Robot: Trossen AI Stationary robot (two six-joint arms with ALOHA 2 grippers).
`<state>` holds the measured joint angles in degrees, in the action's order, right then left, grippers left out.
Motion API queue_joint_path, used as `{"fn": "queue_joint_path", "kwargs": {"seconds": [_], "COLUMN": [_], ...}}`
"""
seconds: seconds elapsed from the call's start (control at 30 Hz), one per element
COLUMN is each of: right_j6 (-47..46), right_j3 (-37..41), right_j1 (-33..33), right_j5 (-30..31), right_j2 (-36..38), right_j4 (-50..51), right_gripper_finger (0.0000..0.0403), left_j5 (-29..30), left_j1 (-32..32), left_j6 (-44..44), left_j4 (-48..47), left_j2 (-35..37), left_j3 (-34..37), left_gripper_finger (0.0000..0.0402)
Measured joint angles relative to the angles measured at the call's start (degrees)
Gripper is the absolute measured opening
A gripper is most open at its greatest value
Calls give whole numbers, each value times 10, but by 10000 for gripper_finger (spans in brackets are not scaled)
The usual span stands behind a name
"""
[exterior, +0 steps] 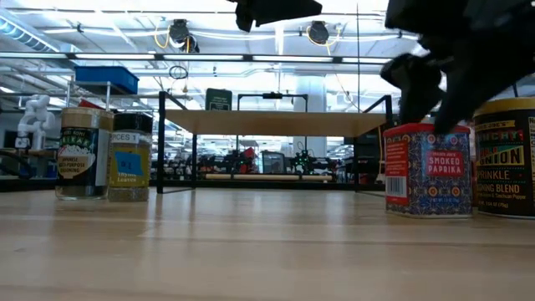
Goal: Shelf spices
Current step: Put the red spice can on the table, then put the green spice can on the table
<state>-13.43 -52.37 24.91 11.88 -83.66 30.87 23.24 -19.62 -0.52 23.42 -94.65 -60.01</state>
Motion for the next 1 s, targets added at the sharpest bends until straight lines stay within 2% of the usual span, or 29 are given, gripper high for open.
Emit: {"fn": "queue_joint_path", "kwargs": {"seconds": [0.1, 0.23, 0.37, 0.43, 0.6, 0.77, 1.0], "right_j6": [6, 10, 11, 15, 34, 66, 83], "right_j3": [-24, -60, -113, -142, -200, -232, -232], "right_j1": [0, 0, 0, 0, -1, -1, -9], "right_j5": [2, 2, 24, 38, 56, 100, 121], "right_j2": [0, 0, 3, 7, 26, 66, 113], "right_j4": [-1, 33, 98, 125, 153, 146, 147], "right_gripper_finger": [249, 249, 249, 249, 249, 249, 249], "left_j5": [17, 80, 167, 193, 219, 284, 282], "left_j1": [-5, -16, -24, -25, -21, -5, 75], "left_j6": [-14, -45, -29, -1, 44, 43, 48], "left_j4": [0, -11, -98, -155, -245, -296, -354], "left_j2": [1, 29, 106, 149, 242, 302, 352], "left_j3": [0, 0, 0, 0, 0, -1, 0], "left_gripper_finger": [308, 308, 308, 308, 308, 308, 308]}}
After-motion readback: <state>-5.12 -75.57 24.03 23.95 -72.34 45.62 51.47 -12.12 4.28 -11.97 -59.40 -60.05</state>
